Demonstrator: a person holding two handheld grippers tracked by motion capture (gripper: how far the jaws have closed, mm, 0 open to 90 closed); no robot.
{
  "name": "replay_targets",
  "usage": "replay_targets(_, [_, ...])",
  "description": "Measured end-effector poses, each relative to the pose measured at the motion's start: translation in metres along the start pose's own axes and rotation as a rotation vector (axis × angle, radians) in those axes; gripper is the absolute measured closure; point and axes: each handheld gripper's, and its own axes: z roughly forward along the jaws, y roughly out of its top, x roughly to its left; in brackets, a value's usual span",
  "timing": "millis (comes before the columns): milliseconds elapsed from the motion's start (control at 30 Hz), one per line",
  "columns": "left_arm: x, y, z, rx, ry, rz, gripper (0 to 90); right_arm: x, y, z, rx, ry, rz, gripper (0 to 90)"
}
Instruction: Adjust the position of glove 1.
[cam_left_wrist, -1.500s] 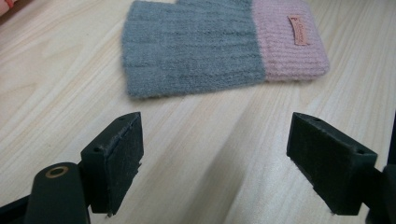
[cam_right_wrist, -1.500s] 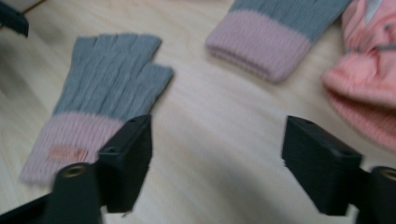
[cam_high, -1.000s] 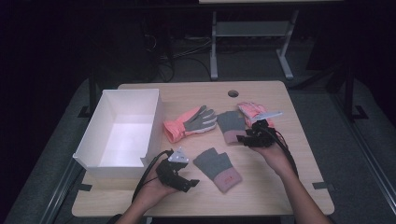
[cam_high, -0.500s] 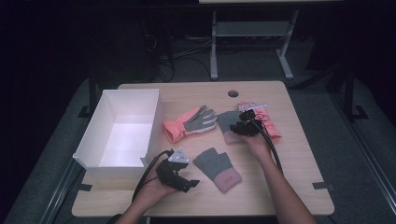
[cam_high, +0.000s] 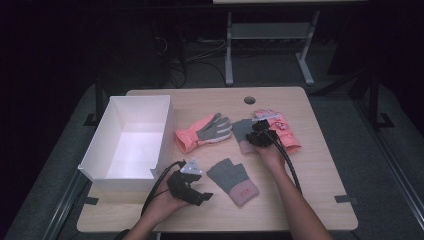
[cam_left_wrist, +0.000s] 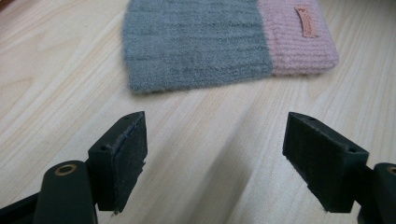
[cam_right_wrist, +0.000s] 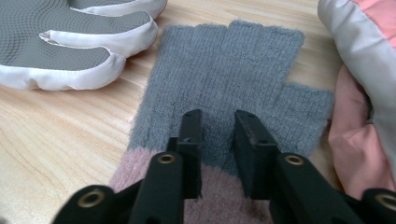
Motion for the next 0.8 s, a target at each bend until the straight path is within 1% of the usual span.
replay_targets(33, [0.0, 0.0, 0.0, 0.0, 0.0, 0.0, 21.6, 0.0, 0.0, 0.0, 0.0, 0.0, 0.0, 74.1])
replay_targets(67, [0.0, 0.0, 0.0, -0.001, 0.002, 0.0, 21.6, 0.0, 0.0, 0.0, 0.002, 0.003, -0.002, 77.2])
replay_targets(100, [0.001, -0.001, 0.0, 0.004, 0.001, -0.001, 21.6, -0.002, 0.0, 0.0, 0.002, 0.008, -0.005, 83.5])
replay_targets(133, [0.001, -0.001, 0.0, 0.0, 0.003, -0.003, 21.6, -0.002, -0.001, 0.0, 0.0, 0.014, -0.006, 84.4])
replay_targets(233, [0.002, -0.001, 0.0, -0.001, 0.005, -0.003, 21.6, -0.003, -0.001, -0.001, 0.0, 0.025, -0.029, 85.8])
replay_targets(300, [0.002, -0.001, 0.0, -0.004, 0.005, -0.006, 21.6, -0.004, -0.001, -0.003, 0.005, 0.043, -0.042, 86.4])
replay_targets(400, [0.002, -0.001, 0.0, -0.005, 0.005, -0.007, 21.6, -0.007, -0.001, -0.008, 0.002, 0.086, -0.039, 86.6])
replay_targets(433, [0.002, -0.001, 0.001, -0.005, 0.004, -0.005, 21.6, -0.008, -0.001, -0.011, 0.007, 0.097, -0.031, 86.6])
replay_targets(467, [0.002, -0.001, 0.001, -0.007, 0.003, -0.005, 21.7, -0.009, 0.0, -0.013, -0.002, 0.104, -0.036, 86.6])
replay_targets(500, [0.002, 0.0, 0.001, -0.007, 0.003, -0.004, 21.6, -0.009, 0.001, -0.015, -0.002, 0.116, -0.031, 86.7])
replay_targets(533, [0.001, -0.001, 0.002, -0.008, 0.0, -0.012, 21.6, -0.01, 0.001, -0.018, -0.012, 0.121, -0.04, 86.7])
replay_targets(567, [0.001, 0.0, 0.002, -0.009, 0.0, -0.011, 21.6, -0.01, 0.002, -0.021, -0.01, 0.136, -0.028, 86.7])
replay_targets(700, [0.001, 0.0, 0.002, -0.008, -0.001, -0.012, 21.6, -0.013, 0.003, -0.029, -0.022, 0.166, -0.022, 86.7])
replay_targets(767, [0.0, 0.0, 0.002, -0.011, -0.002, -0.014, 21.6, -0.015, 0.003, -0.035, -0.033, 0.178, -0.027, 86.7])
replay_targets(800, [-0.001, -0.001, 0.002, -0.014, -0.002, -0.014, 21.6, -0.014, 0.004, -0.038, -0.03, 0.178, -0.025, 86.7])
